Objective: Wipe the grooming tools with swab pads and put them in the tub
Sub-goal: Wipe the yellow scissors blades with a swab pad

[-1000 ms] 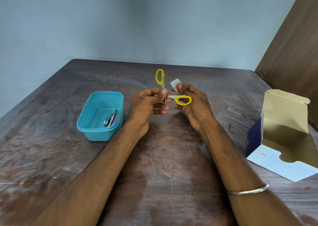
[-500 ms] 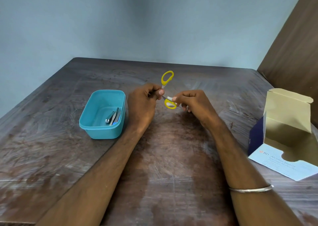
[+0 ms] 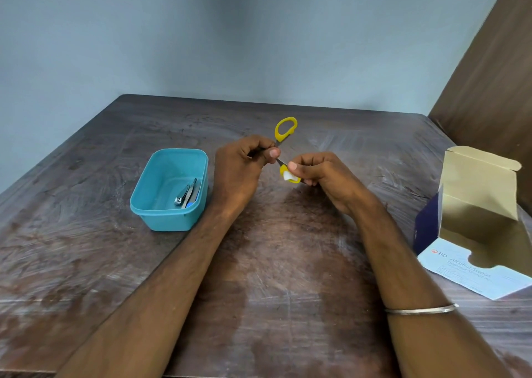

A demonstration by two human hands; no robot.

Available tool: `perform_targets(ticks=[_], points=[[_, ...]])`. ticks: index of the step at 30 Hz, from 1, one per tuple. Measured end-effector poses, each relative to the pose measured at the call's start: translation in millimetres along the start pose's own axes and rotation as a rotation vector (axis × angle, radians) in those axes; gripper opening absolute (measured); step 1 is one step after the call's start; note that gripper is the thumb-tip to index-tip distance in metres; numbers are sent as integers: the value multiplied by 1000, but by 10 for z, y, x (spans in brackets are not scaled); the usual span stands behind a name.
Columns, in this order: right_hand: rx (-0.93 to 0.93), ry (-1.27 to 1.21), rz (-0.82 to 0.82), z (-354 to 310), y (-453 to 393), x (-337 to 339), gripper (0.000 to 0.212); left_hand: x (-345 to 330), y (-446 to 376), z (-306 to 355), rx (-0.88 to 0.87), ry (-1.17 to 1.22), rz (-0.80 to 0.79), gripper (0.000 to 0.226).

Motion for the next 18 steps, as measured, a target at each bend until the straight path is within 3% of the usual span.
perform_targets(ticks=[10, 13, 18], points=[[-12, -263, 192, -4, -54, 21, 51, 54, -2, -98, 156, 206, 122, 21], [-52, -434, 263, 2, -50, 61, 39, 20, 14, -110, 181, 201, 126, 20], [-96, -649, 243, 63, -66, 28, 34, -56, 42, -160, 279, 187, 110, 22]])
Point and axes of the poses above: each hand's wrist, its own y-axis away from the middle knuckle, its own x-axis out of the back of the hand, z = x × y, the point moved 6 cm from there along -y, towards the middle knuckle, and after that the axes turned 2 degrees about y, right-handed, at the moved point
